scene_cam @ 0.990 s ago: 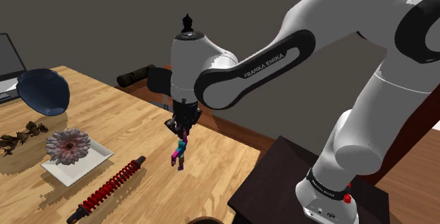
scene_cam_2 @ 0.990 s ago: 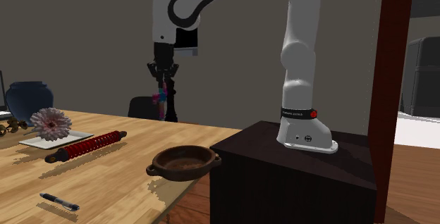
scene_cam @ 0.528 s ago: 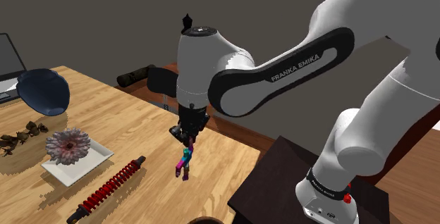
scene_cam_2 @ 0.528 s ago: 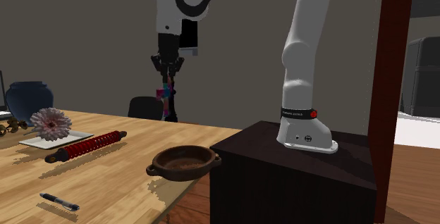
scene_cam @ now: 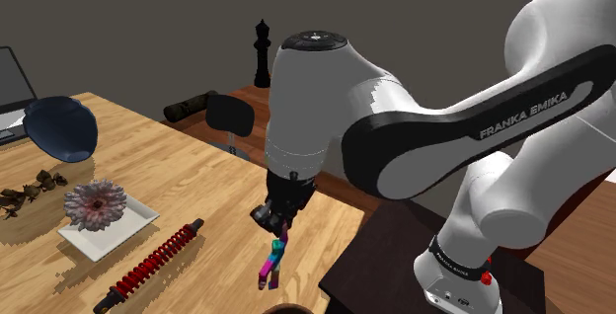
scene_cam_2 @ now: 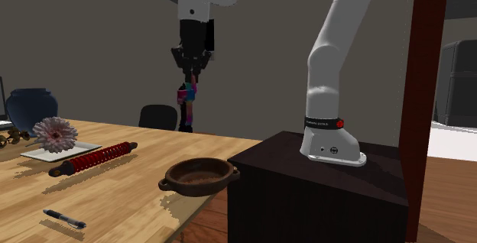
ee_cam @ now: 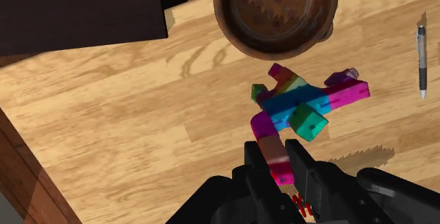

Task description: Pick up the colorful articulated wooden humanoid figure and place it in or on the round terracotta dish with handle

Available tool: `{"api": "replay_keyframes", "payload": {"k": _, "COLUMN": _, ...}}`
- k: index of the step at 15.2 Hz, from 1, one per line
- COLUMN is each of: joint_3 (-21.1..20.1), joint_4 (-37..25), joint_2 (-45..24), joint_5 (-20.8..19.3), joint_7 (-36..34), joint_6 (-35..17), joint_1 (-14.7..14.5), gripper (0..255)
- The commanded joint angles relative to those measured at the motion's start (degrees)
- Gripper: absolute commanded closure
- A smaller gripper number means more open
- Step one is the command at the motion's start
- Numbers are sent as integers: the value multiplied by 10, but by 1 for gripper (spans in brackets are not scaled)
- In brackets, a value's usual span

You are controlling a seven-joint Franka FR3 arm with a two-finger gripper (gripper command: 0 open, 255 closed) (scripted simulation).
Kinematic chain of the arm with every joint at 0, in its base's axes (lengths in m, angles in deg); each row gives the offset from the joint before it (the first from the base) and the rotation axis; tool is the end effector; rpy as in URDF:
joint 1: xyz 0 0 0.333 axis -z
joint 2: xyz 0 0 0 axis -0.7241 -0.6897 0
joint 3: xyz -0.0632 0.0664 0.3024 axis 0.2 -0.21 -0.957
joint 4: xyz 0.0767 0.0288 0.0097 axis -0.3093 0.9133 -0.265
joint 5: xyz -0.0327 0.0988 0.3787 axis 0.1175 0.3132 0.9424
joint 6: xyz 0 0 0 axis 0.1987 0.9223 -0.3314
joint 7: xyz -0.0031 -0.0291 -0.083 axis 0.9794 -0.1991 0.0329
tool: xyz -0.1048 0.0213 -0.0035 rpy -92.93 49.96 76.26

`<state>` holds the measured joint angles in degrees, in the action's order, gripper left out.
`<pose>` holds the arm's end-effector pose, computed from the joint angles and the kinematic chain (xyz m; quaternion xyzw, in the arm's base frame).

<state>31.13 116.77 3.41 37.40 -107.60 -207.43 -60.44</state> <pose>0.2897 0.3542 0.4391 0.9979 -0.0399 0.0512 0.0059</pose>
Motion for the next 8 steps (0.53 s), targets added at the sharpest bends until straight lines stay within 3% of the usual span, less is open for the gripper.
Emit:
{"api": "replay_keyframes", "payload": {"k": 1, "joint_3": -10, "joint_4": 5, "joint_2": 21, "joint_5": 15, "joint_7": -17, "joint_6": 14, "joint_1": -16, "gripper": 255}}
{"api": "replay_keyframes", "payload": {"k": 5, "joint_3": -35, "joint_4": 2, "joint_2": 54, "joint_5": 40, "joint_7": -57, "joint_6": 45, "joint_1": -46, "gripper": 255}}
{"api": "replay_keyframes", "payload": {"k": 8, "joint_3": -42, "joint_4": 12, "joint_2": 51, "joint_5": 42, "joint_7": -63, "joint_6": 31, "joint_1": -48, "gripper": 255}}
